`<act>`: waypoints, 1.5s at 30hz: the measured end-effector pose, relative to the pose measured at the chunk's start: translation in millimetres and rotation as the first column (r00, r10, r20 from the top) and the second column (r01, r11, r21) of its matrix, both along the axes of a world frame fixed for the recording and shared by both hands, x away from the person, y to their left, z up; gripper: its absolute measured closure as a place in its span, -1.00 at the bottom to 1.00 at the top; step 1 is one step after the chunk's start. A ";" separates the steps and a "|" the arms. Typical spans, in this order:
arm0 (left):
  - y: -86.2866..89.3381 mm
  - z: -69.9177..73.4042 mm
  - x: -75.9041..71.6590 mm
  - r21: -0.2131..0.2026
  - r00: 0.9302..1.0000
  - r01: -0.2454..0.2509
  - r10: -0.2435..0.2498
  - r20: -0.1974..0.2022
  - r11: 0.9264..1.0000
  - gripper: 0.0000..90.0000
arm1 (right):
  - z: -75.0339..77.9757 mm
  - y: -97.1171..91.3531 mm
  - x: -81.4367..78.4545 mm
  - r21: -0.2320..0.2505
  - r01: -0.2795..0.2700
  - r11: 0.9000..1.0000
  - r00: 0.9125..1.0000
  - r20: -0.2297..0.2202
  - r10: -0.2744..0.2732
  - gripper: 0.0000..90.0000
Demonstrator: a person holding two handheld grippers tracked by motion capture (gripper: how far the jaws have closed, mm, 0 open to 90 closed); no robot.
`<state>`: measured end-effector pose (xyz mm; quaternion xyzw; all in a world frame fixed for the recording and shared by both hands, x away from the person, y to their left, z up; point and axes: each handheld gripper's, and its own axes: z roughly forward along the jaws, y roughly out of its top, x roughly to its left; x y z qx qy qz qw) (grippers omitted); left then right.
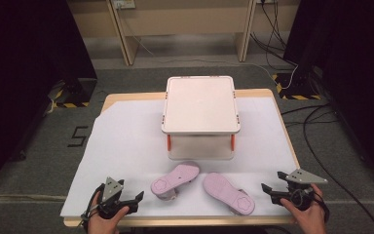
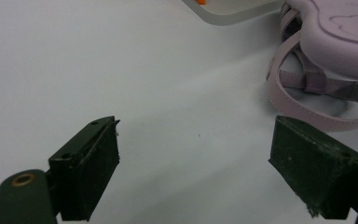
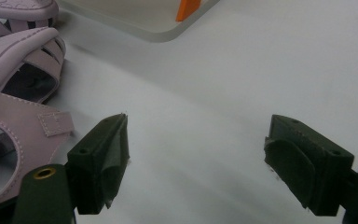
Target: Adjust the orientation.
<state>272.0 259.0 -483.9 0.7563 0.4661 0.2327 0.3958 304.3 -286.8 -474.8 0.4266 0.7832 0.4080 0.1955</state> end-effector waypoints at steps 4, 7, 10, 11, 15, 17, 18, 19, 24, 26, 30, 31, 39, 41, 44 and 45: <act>-1.5 2.3 -2.1 -0.016 1.000 0.016 -0.016 0.011 1.000 -0.67 | -0.3 -0.4 0.2 0.000 0.001 1.000 1.000 -0.001 -0.001 -0.51; -3.9 5.4 -4.8 -0.021 0.999 0.027 -0.026 0.023 0.999 -0.67 | -0.5 -0.8 0.7 -0.003 -0.001 1.000 1.000 -0.001 0.001 -0.51; -9.8 9.0 -8.6 -0.020 0.998 0.045 -0.044 0.048 0.999 -0.67 | -1.3 -0.6 1.1 -0.007 -0.001 1.000 1.000 -0.005 0.001 -0.50; -12.0 9.8 -9.8 -0.012 0.997 0.053 -0.052 0.053 0.999 -0.67 | -1.7 -0.6 1.4 -0.010 -0.003 1.000 1.000 -0.006 0.003 -0.50; -18.9 12.6 -13.2 -0.011 0.995 0.074 -0.074 0.065 0.997 -0.67 | -1.9 -0.3 1.3 -0.011 -0.003 1.000 1.000 -0.007 0.003 -0.49; -22.5 15.8 -14.3 -0.012 0.993 0.090 -0.089 0.075 0.996 -0.67 | -2.1 -0.3 1.4 -0.010 -0.002 1.000 1.000 -0.009 0.002 -0.49; -25.3 18.0 -14.8 -0.016 0.992 0.094 -0.092 0.088 0.995 -0.67 | -2.2 -0.2 1.5 -0.010 -0.001 1.000 1.000 -0.010 0.001 -0.49; -27.2 20.1 -15.2 -0.010 0.990 0.099 -0.098 0.097 0.995 -0.67 | -2.6 -0.2 1.6 -0.008 -0.001 1.000 1.000 -0.013 0.001 -0.49; -46.0 28.2 -16.0 -0.009 0.980 0.156 -0.153 0.123 0.988 -0.67 | -3.6 -0.4 2.3 -0.009 -0.002 1.000 1.000 -0.015 0.002 -0.48; -55.7 30.9 -15.4 0.005 0.974 0.184 -0.183 0.134 0.983 -0.65 | -4.1 -0.8 2.7 -0.011 -0.004 1.000 1.000 -0.016 0.004 -0.48; -79.4 39.1 -10.7 0.059 0.958 0.246 -0.252 0.141 0.968 -0.56 | -3.9 -0.9 2.8 -0.011 -0.004 1.000 1.000 -0.016 0.003 -0.48; -83.5 40.6 -9.0 0.068 0.955 0.254 -0.261 0.140 0.965 -0.53 | -3.9 -0.9 2.9 -0.014 -0.005 1.000 1.000 -0.015 0.005 -0.48; -116.0 44.7 14.3 0.165 0.944 0.305 -0.321 0.080 0.938 -0.22 | -4.0 -0.8 2.8 -0.007 -0.013 1.000 1.000 -0.018 0.013 -0.47; -121.8 40.8 19.0 0.190 0.942 0.316 -0.331 0.054 0.930 -0.13 | -4.4 -0.8 2.8 -0.008 -0.015 1.000 1.000 -0.021 0.015 -0.47; -126.8 35.2 25.4 0.240 0.943 0.313 -0.331 0.036 0.919 -0.05 | -4.4 0.2 3.0 -0.008 -0.023 1.000 0.999 -0.023 0.023 -0.47; -127.6 34.1 26.7 0.252 0.945 0.305 -0.324 0.038 0.918 -0.05 | -4.7 0.4 2.9 -0.012 -0.025 1.000 1.000 -0.019 0.025 -0.47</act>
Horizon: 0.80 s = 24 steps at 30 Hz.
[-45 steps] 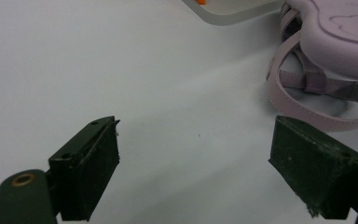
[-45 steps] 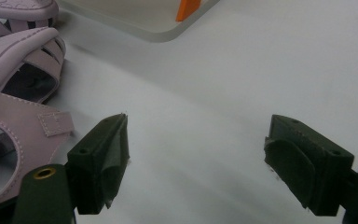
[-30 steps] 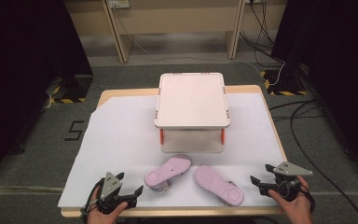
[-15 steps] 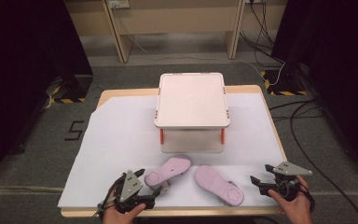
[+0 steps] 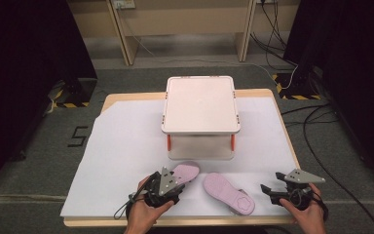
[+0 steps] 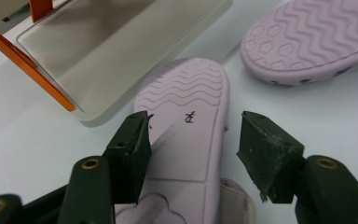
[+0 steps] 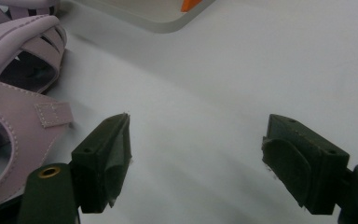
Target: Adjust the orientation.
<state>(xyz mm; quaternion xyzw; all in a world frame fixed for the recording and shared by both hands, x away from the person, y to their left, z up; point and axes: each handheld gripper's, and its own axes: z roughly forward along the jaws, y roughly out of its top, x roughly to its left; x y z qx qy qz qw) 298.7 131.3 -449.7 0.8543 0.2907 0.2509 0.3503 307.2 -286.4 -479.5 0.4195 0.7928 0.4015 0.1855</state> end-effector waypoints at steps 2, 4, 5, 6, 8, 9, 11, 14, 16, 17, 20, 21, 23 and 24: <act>-0.9 -1.1 4.3 0.050 1.000 -0.001 0.000 0.023 0.999 0.04 | -0.2 0.5 0.0 -0.001 -0.006 1.000 1.000 0.002 0.006 -0.47; 0.3 -0.7 8.3 0.049 1.000 -0.006 0.005 0.012 0.999 0.05 | 0.0 1.2 0.2 0.001 -0.015 1.000 1.000 -0.005 0.015 -0.46; 1.3 -0.4 9.6 0.041 1.000 -0.006 0.005 0.008 0.999 0.05 | -0.2 1.3 0.2 -0.001 -0.018 1.000 1.000 -0.004 0.018 -0.46; 3.1 0.1 11.3 0.030 1.000 -0.004 0.004 -0.002 1.000 0.05 | -0.6 1.9 0.0 0.000 -0.020 1.000 1.000 -0.006 0.020 -0.46; 6.7 -0.4 14.6 0.030 1.000 0.004 -0.004 -0.005 1.000 0.06 | -0.7 2.2 0.0 -0.001 -0.023 1.000 1.000 -0.008 0.023 -0.46; 7.7 -1.1 15.4 0.044 1.000 0.002 -0.002 0.002 0.999 0.07 | -0.6 2.4 0.1 -0.003 -0.026 1.000 1.000 -0.008 0.026 -0.46; 5.6 -3.2 15.2 0.147 0.999 -0.003 -0.005 0.054 0.989 0.17 | -0.8 3.0 0.1 -0.005 -0.029 1.000 1.000 -0.004 0.029 -0.45; 3.4 -2.1 17.5 0.170 0.999 -0.006 -0.002 0.045 0.985 0.21 | -0.8 3.2 0.0 -0.005 -0.031 1.000 1.000 -0.005 0.030 -0.45; 4.2 -0.6 20.5 0.170 0.999 -0.005 0.000 0.033 0.985 0.23 | -0.6 3.3 0.3 -0.003 -0.033 0.999 0.999 -0.007 0.033 -0.45; 4.8 -0.4 22.3 0.174 0.999 -0.006 -0.001 0.038 0.985 0.25 | -0.7 3.1 0.3 -0.005 -0.033 0.999 0.999 -0.005 0.033 -0.45; 7.4 2.5 24.8 0.182 0.999 -0.013 0.004 0.050 0.983 0.40 | -1.0 3.4 0.2 -0.004 -0.032 0.999 0.999 -0.010 0.032 -0.45; 9.8 3.8 25.8 0.169 0.999 -0.012 0.005 0.043 0.986 0.41 | -0.9 3.4 0.3 -0.004 -0.033 0.999 0.999 -0.010 0.033 -0.45; 15.8 6.4 28.6 0.137 1.000 -0.018 0.015 0.021 0.990 0.44 | -0.9 3.2 0.3 -0.002 -0.032 0.999 0.999 -0.009 0.032 -0.44; 18.7 7.3 29.8 0.121 1.000 -0.022 0.020 0.013 0.992 0.46 | -1.1 3.1 0.4 0.001 -0.030 1.000 1.000 -0.010 0.030 -0.44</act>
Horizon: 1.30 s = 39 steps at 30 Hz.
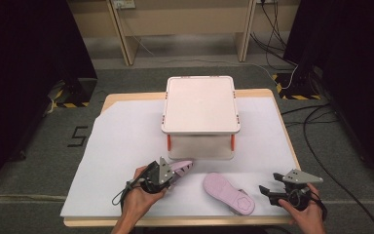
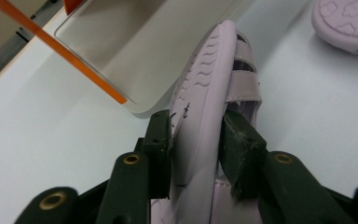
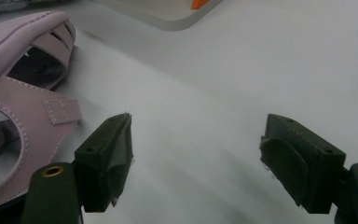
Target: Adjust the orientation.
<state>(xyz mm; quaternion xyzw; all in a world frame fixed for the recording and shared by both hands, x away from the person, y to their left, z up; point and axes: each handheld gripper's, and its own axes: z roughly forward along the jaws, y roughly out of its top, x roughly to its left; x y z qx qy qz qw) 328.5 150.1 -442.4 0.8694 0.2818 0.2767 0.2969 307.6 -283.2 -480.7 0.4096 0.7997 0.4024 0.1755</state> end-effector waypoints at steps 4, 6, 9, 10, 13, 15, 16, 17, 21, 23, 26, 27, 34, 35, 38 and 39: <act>21.2 5.9 0.4 -0.214 0.994 -0.006 -0.018 -0.107 0.977 0.73 | -0.2 -0.5 0.6 0.001 -0.001 1.000 1.000 -0.001 0.001 -0.44; 26.8 5.0 -3.2 -0.278 0.988 -0.017 -0.027 -0.154 0.960 0.73 | -0.7 -0.5 1.0 0.001 -0.002 1.000 1.000 -0.003 0.002 -0.44; 32.2 -3.6 -4.8 -0.327 0.975 -0.054 -0.021 -0.220 0.943 0.73 | -0.8 -0.4 1.5 -0.001 -0.006 1.000 1.000 -0.003 0.006 -0.44; 35.4 -7.9 -5.0 -0.353 0.968 -0.067 -0.025 -0.251 0.933 0.73 | -0.2 -0.4 0.8 -0.002 -0.006 1.000 1.000 0.001 0.006 -0.44; 42.0 -13.4 -3.8 -0.374 0.958 -0.100 -0.012 -0.285 0.922 0.72 | 0.6 -0.3 0.3 0.000 -0.006 1.000 1.000 0.003 0.006 -0.44; 44.5 -12.0 -1.6 -0.353 0.964 -0.131 0.037 -0.263 0.926 0.65 | 0.5 -0.2 0.5 0.002 -0.005 1.000 1.000 0.001 0.005 -0.44; 45.1 -10.7 -1.3 -0.350 0.967 -0.133 0.043 -0.252 0.927 0.59 | -0.2 -0.2 0.8 -0.001 -0.005 1.000 1.000 -0.001 0.005 -0.44; 45.8 -8.7 -1.4 -0.336 0.971 -0.139 0.061 -0.233 0.931 0.58 | -0.5 -0.2 0.9 -0.003 -0.007 1.000 1.000 -0.002 0.007 -0.44; 50.2 -7.3 -0.7 -0.307 0.976 -0.156 0.099 -0.192 0.939 0.48 | -0.3 0.3 0.9 -0.001 -0.010 1.000 1.000 -0.003 0.010 -0.44; 52.5 -8.7 0.2 -0.317 0.974 -0.164 0.103 -0.200 0.934 0.46 | -0.1 0.3 0.6 -0.003 -0.009 1.000 1.000 -0.003 0.009 -0.45; 54.6 -9.0 1.6 -0.318 0.973 -0.174 0.114 -0.198 0.932 0.35 | -0.1 0.1 0.4 0.000 -0.007 1.000 1.000 0.000 0.007 -0.45; 55.3 -9.2 1.9 -0.312 0.974 -0.174 0.116 -0.196 0.934 0.34 | 0.1 0.0 0.4 -0.002 -0.006 1.000 1.000 -0.001 0.006 -0.45; 60.4 -11.9 2.8 -0.340 0.970 -0.210 0.150 -0.193 0.917 0.18 | 0.4 0.1 0.3 -0.002 -0.006 1.000 1.000 0.001 0.006 -0.45; 61.6 -12.3 3.1 -0.350 0.968 -0.216 0.155 -0.195 0.911 0.13 | 0.4 0.1 0.4 -0.002 -0.006 1.000 1.000 0.001 0.006 -0.45; 64.0 -13.1 2.6 -0.339 0.968 -0.228 0.175 -0.179 0.913 0.17 | 0.2 0.1 0.4 -0.003 -0.009 1.000 1.000 -0.001 0.009 -0.45; 65.6 -13.2 2.4 -0.309 0.968 -0.236 0.193 -0.162 0.921 0.16 | 0.2 0.1 0.4 -0.003 -0.009 1.000 1.000 0.000 0.009 -0.45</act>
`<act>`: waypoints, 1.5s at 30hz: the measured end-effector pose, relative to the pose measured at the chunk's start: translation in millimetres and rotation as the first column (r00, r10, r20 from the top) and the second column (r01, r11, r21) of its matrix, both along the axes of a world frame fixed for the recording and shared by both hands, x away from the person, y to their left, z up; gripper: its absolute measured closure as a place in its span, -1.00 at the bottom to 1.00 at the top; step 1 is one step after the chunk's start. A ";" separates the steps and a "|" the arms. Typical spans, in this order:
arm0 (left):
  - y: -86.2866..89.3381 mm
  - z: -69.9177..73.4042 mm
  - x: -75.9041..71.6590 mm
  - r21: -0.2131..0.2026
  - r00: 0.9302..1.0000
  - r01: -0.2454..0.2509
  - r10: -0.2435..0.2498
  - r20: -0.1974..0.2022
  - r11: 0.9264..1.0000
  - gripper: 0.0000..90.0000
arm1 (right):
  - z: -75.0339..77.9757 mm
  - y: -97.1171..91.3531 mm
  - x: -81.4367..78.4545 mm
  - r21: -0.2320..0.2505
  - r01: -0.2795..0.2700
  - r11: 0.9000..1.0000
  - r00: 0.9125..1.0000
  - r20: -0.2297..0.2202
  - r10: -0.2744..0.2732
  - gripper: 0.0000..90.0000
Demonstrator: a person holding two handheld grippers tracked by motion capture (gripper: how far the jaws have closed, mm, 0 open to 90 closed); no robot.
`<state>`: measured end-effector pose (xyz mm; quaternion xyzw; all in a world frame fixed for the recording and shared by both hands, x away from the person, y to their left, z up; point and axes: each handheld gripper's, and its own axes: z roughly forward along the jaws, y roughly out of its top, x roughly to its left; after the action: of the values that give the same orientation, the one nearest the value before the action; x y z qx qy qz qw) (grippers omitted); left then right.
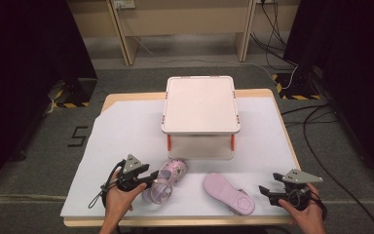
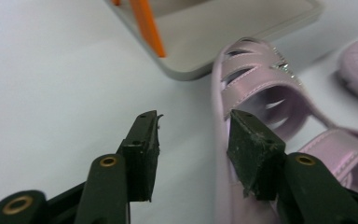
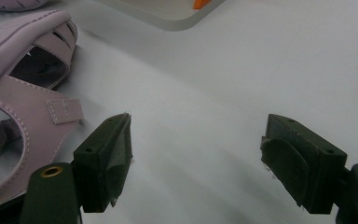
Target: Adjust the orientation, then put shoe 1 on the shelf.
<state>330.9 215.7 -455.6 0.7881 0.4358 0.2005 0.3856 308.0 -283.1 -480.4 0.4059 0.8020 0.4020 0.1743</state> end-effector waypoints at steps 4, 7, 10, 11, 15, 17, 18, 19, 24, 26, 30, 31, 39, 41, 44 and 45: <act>7.2 -2.4 1.0 -0.025 1.000 -0.014 0.014 -0.016 1.000 0.14 | -0.1 0.3 0.0 -0.001 -0.001 1.000 1.000 -0.001 0.001 -0.45; 12.2 -2.5 1.6 -0.020 0.999 -0.033 0.032 -0.018 0.999 0.07 | -0.1 0.3 0.1 -0.002 -0.001 1.000 1.000 0.000 0.001 -0.45; 17.9 -4.1 2.5 -0.002 0.999 -0.047 0.047 -0.020 0.999 0.06 | -0.3 0.3 0.1 0.002 -0.001 1.000 1.000 0.000 0.001 -0.45; 19.7 -4.8 2.8 0.002 0.999 -0.049 0.049 -0.022 0.999 0.06 | -0.3 0.3 0.1 -0.001 -0.002 1.000 1.000 -0.003 0.002 -0.45; 30.9 -6.4 4.4 0.031 0.996 -0.084 0.085 -0.021 0.996 -0.01 | -0.3 0.6 0.1 0.002 -0.002 1.000 1.000 -0.002 0.002 -0.45; 36.3 -4.5 3.8 0.020 0.995 -0.092 0.093 -0.021 0.996 -0.05 | -0.4 0.4 0.2 0.002 -0.001 1.000 1.000 -0.001 0.001 -0.45; 38.3 -3.2 3.2 0.008 0.995 -0.094 0.094 -0.023 0.996 -0.10 | -0.4 0.2 0.2 0.001 -0.001 1.000 1.000 -0.003 0.001 -0.45; 39.3 -1.5 2.2 0.006 0.995 -0.095 0.095 -0.018 0.995 -0.10 | -0.8 0.1 0.7 0.001 -0.004 1.000 1.000 -0.001 0.004 -0.45; 35.8 8.3 -2.7 0.014 0.997 -0.072 0.071 0.008 0.997 -0.17 | -0.5 -0.3 0.8 0.005 -0.002 1.000 1.000 0.001 0.002 -0.45; 31.1 13.7 -5.1 0.024 0.999 -0.050 0.050 0.019 0.998 -0.21 | -0.3 -0.9 1.1 0.008 0.002 1.000 1.000 -0.003 -0.002 -0.45; 19.7 18.7 -8.4 0.059 0.999 0.012 -0.014 0.039 0.998 -0.28 | -1.8 -1.9 2.5 0.010 0.000 1.000 1.000 -0.006 0.000 -0.45; 18.1 19.2 -8.8 0.066 0.999 0.019 -0.022 0.039 0.998 -0.30 | -2.0 -2.2 2.8 0.010 -0.002 1.000 1.000 -0.006 0.002 -0.45; 12.5 14.6 -8.0 0.075 0.996 0.064 -0.069 0.060 0.995 -0.39 | -1.9 -2.5 2.9 0.012 -0.003 1.000 1.000 -0.007 0.003 -0.45; 11.9 12.9 -7.0 0.089 0.995 0.072 -0.078 0.064 0.993 -0.40 | -1.4 -2.3 3.1 0.008 -0.007 1.000 1.000 0.003 0.007 -0.45; 9.8 12.3 -5.6 0.094 0.993 0.082 -0.089 0.071 0.992 -0.40 | -1.7 -2.1 3.1 0.012 -0.002 1.000 1.000 -0.006 0.002 -0.45; 9.2 11.9 -5.4 0.094 0.993 0.085 -0.092 0.073 0.992 -0.42 | -2.0 -2.0 3.1 0.011 -0.001 1.000 1.000 -0.009 0.001 -0.45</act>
<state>325.5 224.9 -443.7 0.8151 0.3758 0.2331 0.3742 311.1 -285.2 -482.4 0.4082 0.8008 0.4048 0.1682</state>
